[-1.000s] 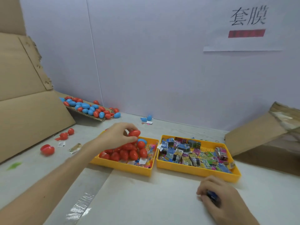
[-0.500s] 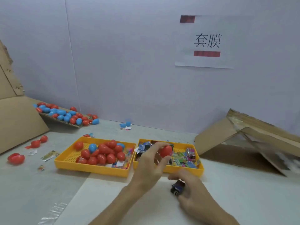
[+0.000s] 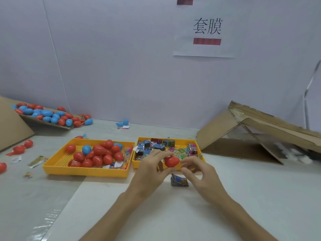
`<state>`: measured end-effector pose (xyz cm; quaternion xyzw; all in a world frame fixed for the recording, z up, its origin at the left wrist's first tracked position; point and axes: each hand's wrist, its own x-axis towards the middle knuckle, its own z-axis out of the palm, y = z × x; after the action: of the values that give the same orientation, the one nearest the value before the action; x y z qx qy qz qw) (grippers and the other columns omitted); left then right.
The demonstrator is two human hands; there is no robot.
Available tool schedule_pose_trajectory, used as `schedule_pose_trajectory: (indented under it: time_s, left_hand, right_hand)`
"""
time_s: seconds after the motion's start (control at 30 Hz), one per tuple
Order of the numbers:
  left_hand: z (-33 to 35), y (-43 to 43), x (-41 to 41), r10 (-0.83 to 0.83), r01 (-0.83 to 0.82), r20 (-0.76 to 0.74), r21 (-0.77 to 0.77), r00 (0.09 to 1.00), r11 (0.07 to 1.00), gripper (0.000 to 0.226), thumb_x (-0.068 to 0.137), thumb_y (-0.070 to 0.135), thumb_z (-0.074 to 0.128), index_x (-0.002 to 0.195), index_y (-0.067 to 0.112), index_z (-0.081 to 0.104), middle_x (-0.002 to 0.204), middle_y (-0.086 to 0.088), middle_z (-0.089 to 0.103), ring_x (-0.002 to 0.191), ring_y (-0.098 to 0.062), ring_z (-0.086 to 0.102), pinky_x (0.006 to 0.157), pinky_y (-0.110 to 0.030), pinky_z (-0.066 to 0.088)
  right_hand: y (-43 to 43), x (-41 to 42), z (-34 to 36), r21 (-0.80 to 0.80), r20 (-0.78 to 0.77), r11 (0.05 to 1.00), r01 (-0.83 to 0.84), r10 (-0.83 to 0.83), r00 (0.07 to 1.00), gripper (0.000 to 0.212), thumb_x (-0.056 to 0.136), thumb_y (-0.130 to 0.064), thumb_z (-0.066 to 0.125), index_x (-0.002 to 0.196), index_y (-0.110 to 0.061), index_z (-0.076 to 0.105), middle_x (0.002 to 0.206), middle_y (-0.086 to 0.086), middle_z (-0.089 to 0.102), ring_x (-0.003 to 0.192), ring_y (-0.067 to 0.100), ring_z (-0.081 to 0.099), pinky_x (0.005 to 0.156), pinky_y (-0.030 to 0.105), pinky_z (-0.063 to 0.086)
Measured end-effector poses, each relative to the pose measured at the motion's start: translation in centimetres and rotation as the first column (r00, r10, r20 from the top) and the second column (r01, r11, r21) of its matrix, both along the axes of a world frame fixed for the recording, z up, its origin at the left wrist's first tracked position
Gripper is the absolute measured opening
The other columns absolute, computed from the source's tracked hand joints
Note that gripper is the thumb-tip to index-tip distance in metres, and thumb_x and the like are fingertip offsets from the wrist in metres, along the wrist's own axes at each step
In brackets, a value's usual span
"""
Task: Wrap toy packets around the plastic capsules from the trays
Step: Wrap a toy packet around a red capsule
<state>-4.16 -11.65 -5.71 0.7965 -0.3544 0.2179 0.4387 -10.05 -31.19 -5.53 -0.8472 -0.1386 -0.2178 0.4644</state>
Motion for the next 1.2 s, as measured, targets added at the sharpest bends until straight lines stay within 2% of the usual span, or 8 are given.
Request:
schedule_pose_trajectory:
  time_s: [0.23,0.43,0.57,0.67,0.83,0.97,1.07,1.2]
  left_hand:
    - [-0.6,-0.7,-0.6,-0.083,0.081,-0.065,-0.026,0.994,0.996,0.03,0.08,0.021,0.085,0.103,0.017,0.067,0.086,0.014,0.065,0.068,-0.013,0.059,0.063,-0.02,0.049]
    - [-1.2,-0.3,-0.7,-0.075,0.074,0.011,0.041,0.997,0.996,0.034,0.078,0.021,0.087,0.105,0.01,0.07,0.081,0.005,0.066,0.067,-0.012,0.058,0.064,-0.023,0.049]
    - [-1.3,-0.5,-0.8,-0.09,0.09,0.004,0.045,0.996,0.995,0.034,0.083,0.024,0.082,0.114,0.02,0.068,0.091,0.011,0.067,0.077,-0.008,0.059,0.067,-0.011,0.042]
    - [-0.8,-0.8,-0.5,0.002,-0.009,-0.069,-0.097,0.998,0.995,0.032,0.088,0.02,0.077,0.117,0.026,0.065,0.101,0.021,0.065,0.087,-0.005,0.061,0.069,-0.009,0.044]
    - [-0.7,0.2,0.3,-0.008,-0.027,-0.261,-0.129,0.965,0.991,0.021,0.095,0.034,0.061,0.109,0.035,0.046,0.098,0.012,0.059,0.08,-0.005,0.058,0.066,-0.015,0.046]
    - [-1.0,-0.1,0.4,-0.056,0.035,-0.358,-0.066,0.932,0.997,0.032,0.098,0.017,0.06,0.115,0.037,0.041,0.101,0.006,0.059,0.077,-0.015,0.06,0.073,-0.035,0.054]
    - [-1.4,-0.2,0.6,-0.071,0.093,-0.344,0.049,0.936,0.994,0.04,0.093,0.01,0.056,0.123,0.037,0.049,0.099,0.011,0.056,0.071,-0.004,0.053,0.065,-0.016,0.042]
    - [-1.7,0.0,0.4,-0.134,0.19,-0.327,0.145,0.936,0.971,0.033,0.086,0.028,0.073,0.114,0.034,0.057,0.105,0.014,0.056,0.086,0.002,0.055,0.069,-0.014,0.039]
  right_hand:
    - [0.0,-0.1,0.0,0.02,-0.054,1.0,0.007,-0.006,0.999,0.013,0.095,-0.014,0.067,0.102,-0.026,0.07,0.09,-0.01,0.073,0.079,0.017,0.069,0.073,0.04,0.055]
    - [0.3,-0.2,-0.8,0.135,-0.064,0.99,-0.028,0.037,0.997,0.009,0.093,-0.01,0.07,0.097,-0.018,0.072,0.09,-0.004,0.074,0.081,0.022,0.072,0.075,0.049,0.058]
    - [0.2,0.1,-0.7,0.018,-0.036,0.999,-0.037,0.038,0.999,0.017,0.095,-0.009,0.067,0.105,-0.021,0.072,0.095,-0.012,0.073,0.087,0.015,0.067,0.076,0.034,0.055]
    - [-0.1,0.5,-0.3,-0.013,-0.012,1.0,0.016,-0.016,1.0,0.028,0.095,-0.005,0.065,0.116,-0.023,0.07,0.098,-0.01,0.07,0.093,0.012,0.064,0.079,0.019,0.048]
    - [-0.5,0.2,-0.9,-0.279,0.024,0.96,-0.025,0.034,0.999,0.018,0.083,-0.026,0.079,0.101,-0.024,0.076,0.099,-0.009,0.062,0.098,0.008,0.056,0.089,0.025,0.043]
    - [-0.3,0.5,-1.3,-0.391,0.045,0.92,-0.014,0.034,0.998,0.014,0.083,-0.025,0.077,0.097,-0.025,0.075,0.097,-0.01,0.06,0.095,0.011,0.053,0.088,0.036,0.044]
    - [-0.2,0.7,-1.5,-0.384,0.097,0.923,0.005,0.035,0.995,0.013,0.085,-0.011,0.075,0.093,-0.021,0.077,0.091,-0.009,0.062,0.088,0.011,0.054,0.081,0.031,0.045]
    - [-0.8,0.6,-1.2,-0.332,0.126,0.943,0.005,0.039,0.991,0.02,0.084,-0.001,0.071,0.089,-0.02,0.076,0.084,-0.011,0.066,0.081,0.006,0.059,0.073,0.023,0.047]
